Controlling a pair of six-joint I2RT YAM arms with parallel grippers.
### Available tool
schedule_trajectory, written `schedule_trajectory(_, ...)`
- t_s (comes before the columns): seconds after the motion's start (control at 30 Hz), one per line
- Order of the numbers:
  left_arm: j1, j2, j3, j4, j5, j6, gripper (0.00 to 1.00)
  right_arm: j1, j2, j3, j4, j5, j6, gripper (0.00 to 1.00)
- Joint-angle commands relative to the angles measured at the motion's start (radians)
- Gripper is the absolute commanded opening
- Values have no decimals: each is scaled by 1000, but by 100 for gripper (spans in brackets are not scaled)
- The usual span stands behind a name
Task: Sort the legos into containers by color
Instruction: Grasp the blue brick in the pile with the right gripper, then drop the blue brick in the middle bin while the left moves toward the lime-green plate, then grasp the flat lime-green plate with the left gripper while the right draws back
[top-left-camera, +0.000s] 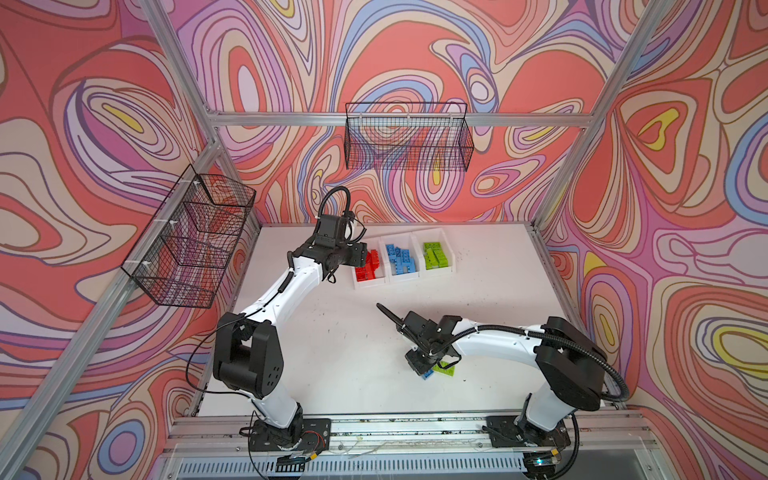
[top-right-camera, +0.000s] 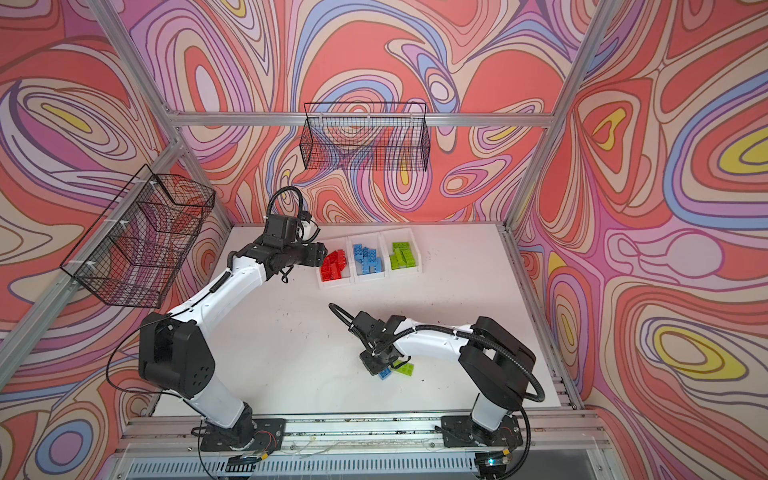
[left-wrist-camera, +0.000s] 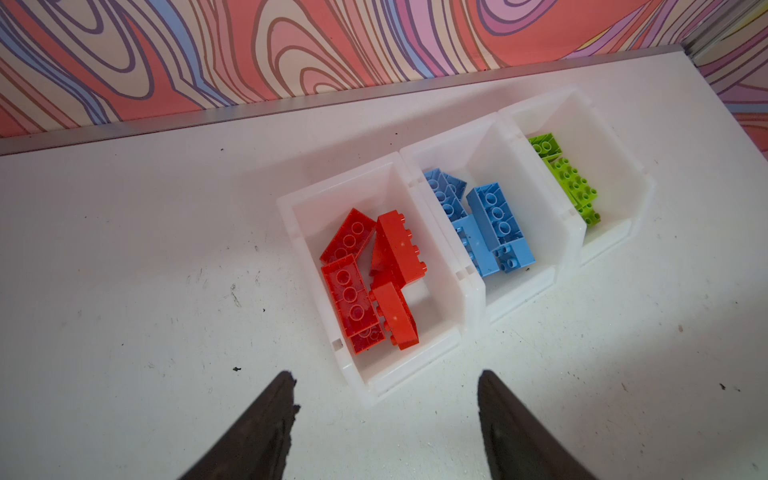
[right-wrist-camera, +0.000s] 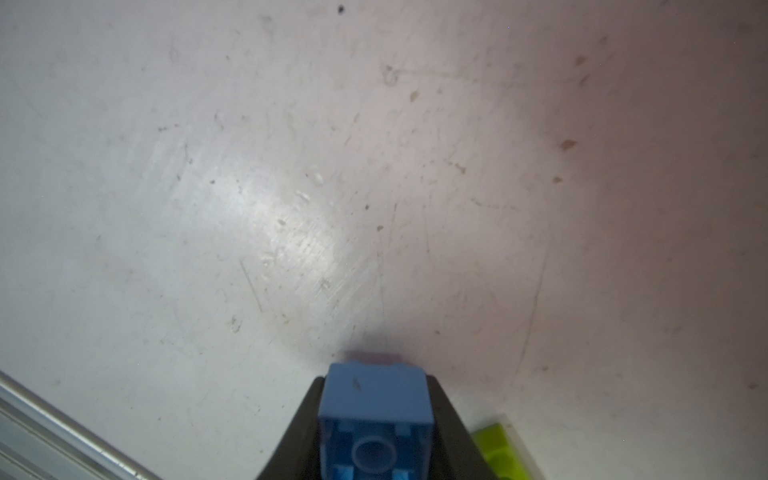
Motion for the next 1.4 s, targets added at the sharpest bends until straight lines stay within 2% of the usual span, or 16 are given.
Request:
schedule_trajectory(0.0,0,-25,-17,14,3,20,72,-14,-15,44,34,73,40,29)
schedule_trajectory(0.1,1,-37,-22,19,2,21,72,-73,-7,99,68,95,34,29)
schedule_trajectory(0.23,-1,-58,-28,22,2,27,72,-225,41,220,129,107,13,29)
schedule_trajectory(0.33,-1,-79,-41,39,7,45,72,-329,143,384,125,105,8,29)
schedule_trajectory(0.43,-22,-101,-57,59,37,98,72,-389,249,561,110,78,-11,31)
schedule_trajectory(0.6,-103,-164,-134,99,61,231,74,-460,428,832,89,45,-35,32)
schedule_trajectory(0.73,-141,-240,-225,122,99,247,75,-484,536,960,90,19,-41,34)
schedule_trajectory(0.77,-149,-264,-251,124,108,250,75,-488,558,982,93,2,-44,36)
schedule_trajectory(0.83,-172,-304,-301,154,111,267,75,-492,591,1012,97,-24,-49,46)
schedule_trajectory(0.9,-201,-335,-343,164,110,302,75,-505,594,1006,122,-60,-46,59)
schedule_trajectory(0.97,-231,-348,-363,162,113,334,76,-518,564,965,165,-82,-34,65)
schedule_trajectory(1.13,-328,-298,-333,110,122,419,78,-566,421,806,263,-79,-18,67)
schedule_trajectory(1.37,-490,-106,-233,71,128,531,80,-665,179,536,338,-53,-4,67)
